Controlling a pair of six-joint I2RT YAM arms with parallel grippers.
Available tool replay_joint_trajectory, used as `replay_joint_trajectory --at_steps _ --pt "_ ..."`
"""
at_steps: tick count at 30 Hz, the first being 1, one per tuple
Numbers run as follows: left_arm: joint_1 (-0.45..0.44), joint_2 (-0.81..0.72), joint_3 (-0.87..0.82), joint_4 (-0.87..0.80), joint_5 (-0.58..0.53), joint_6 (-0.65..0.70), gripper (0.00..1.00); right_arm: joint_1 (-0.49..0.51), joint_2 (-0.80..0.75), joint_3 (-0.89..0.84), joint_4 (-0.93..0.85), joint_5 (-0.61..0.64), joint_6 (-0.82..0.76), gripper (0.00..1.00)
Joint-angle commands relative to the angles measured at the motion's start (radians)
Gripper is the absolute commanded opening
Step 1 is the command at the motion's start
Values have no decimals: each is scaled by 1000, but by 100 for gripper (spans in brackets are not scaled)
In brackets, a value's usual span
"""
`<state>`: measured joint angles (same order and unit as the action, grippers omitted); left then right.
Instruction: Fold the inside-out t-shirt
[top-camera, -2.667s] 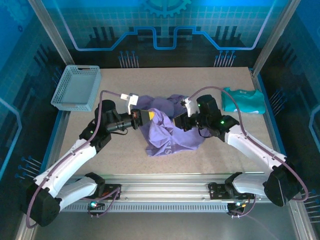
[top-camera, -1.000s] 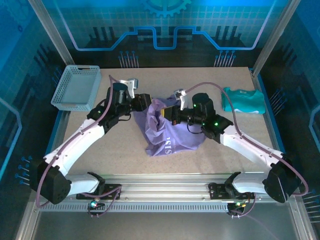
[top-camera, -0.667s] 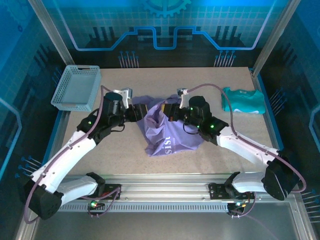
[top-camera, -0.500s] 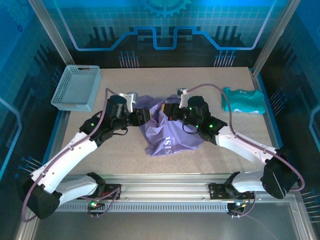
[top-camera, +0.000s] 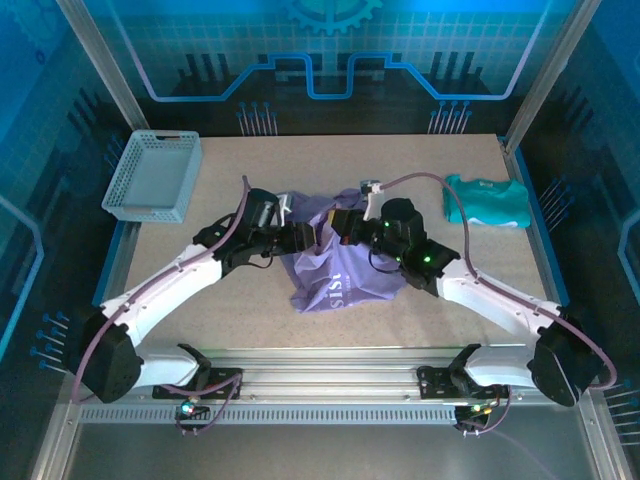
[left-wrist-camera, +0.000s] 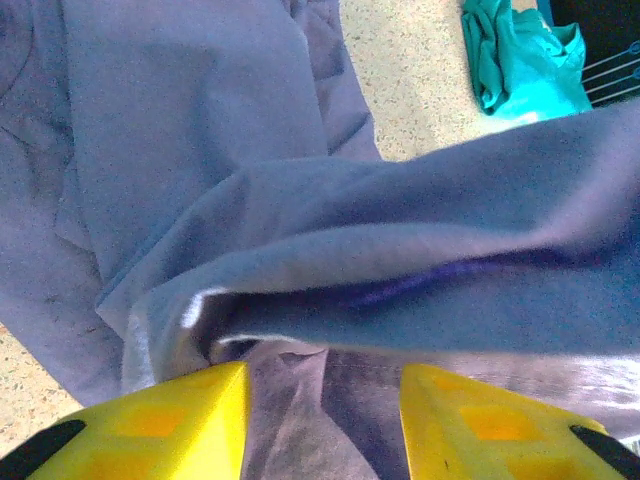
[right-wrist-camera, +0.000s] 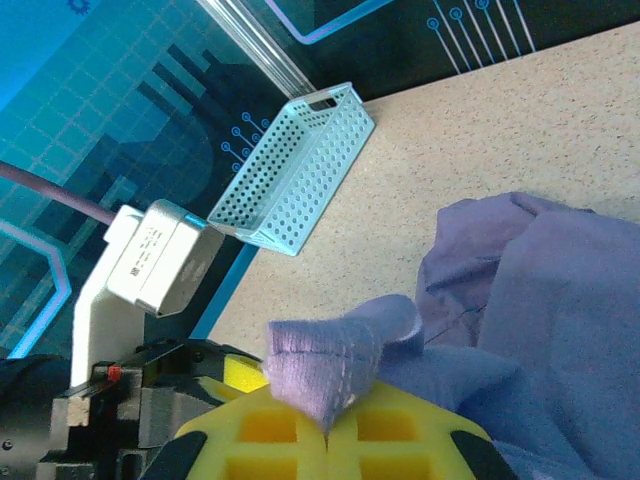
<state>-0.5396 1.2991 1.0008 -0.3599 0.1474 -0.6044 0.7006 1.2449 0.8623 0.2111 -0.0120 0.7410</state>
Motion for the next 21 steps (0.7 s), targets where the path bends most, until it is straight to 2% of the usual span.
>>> replay_joint_trajectory --at_steps 1,9,14,16,19,21 --pt "8 26 -7 27 20 -20 44 13 -27 -12 46 27 -18 0" --pt "15 121 19 88 50 -23 45 33 -33 -47 127 12 -23 0" --pt "14 177 35 101 65 -14 40 51 -36 -55 160 3 -49 0" --pt "14 194 45 108 72 -7 33 58 -33 -58 174 -6 -61 0" --pt "20 192 44 146 100 -1 12 62 -45 -54 124 21 -86 0" --pt "26 162 26 193 129 8 3 59 -70 -49 40 76 -107 0"
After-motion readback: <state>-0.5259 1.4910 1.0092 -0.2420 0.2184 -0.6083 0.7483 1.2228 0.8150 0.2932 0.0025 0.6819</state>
